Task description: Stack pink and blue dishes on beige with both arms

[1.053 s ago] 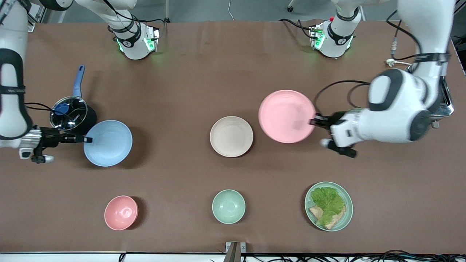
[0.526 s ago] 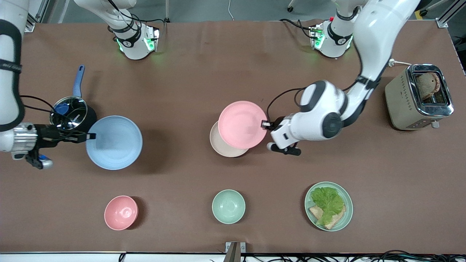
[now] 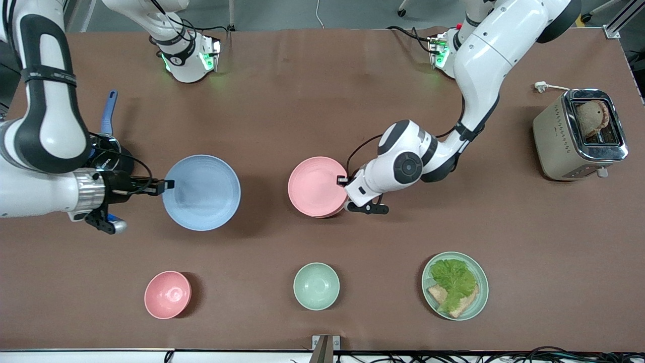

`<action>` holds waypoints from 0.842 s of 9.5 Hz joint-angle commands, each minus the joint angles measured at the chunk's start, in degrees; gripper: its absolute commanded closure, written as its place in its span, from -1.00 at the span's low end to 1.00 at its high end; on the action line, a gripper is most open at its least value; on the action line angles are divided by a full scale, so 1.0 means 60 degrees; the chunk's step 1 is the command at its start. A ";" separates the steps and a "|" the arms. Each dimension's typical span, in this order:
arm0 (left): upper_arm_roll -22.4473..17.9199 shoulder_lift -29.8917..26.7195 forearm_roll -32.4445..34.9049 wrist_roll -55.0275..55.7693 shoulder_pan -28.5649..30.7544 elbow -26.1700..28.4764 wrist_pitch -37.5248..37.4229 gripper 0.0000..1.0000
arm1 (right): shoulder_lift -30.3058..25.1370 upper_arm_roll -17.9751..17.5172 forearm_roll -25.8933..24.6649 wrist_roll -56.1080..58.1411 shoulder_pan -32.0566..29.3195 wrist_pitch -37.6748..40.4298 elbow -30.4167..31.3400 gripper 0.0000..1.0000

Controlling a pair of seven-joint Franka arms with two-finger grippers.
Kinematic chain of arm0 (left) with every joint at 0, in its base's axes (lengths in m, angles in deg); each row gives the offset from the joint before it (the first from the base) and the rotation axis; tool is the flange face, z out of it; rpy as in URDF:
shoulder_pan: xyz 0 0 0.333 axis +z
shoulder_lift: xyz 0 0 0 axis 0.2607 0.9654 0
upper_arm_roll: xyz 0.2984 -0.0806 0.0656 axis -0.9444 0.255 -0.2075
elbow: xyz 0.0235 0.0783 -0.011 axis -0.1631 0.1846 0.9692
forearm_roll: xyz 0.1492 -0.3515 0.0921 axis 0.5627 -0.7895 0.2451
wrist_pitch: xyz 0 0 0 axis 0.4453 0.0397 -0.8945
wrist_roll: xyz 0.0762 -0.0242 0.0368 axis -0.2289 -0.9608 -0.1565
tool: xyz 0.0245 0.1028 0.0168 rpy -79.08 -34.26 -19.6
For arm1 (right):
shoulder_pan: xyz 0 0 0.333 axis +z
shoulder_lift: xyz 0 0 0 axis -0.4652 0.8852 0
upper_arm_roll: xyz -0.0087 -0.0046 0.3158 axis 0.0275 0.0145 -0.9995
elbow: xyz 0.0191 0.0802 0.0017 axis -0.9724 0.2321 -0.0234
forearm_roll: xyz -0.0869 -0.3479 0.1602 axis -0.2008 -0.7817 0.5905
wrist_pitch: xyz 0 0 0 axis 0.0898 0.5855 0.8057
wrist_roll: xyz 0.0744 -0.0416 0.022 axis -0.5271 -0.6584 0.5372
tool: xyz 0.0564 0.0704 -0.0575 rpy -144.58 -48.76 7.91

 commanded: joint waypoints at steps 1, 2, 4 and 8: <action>0.0018 0.0327 0.0541 0.0324 0.0074 -0.0083 0.0212 -0.99 | -0.0368 -0.0731 -0.0168 -0.0372 -0.0088 -0.0850 0.0928 0.98; 0.0033 0.0138 0.0556 0.0411 0.0147 -0.0068 0.0081 -1.00 | -0.0456 -0.1112 -0.0168 -0.0766 -0.0073 -0.1218 0.1265 0.96; 0.0091 -0.1291 0.0542 0.0309 0.0381 -0.0112 -0.1827 -1.00 | -0.0457 -0.1902 -0.0168 -0.1282 -0.0058 -0.1672 0.1545 0.94; -0.1264 -0.4705 0.0571 0.0047 0.0910 -0.0141 -0.4165 -1.00 | -0.0007 -0.4303 -0.0153 -0.2157 0.0059 -0.6218 0.3171 0.92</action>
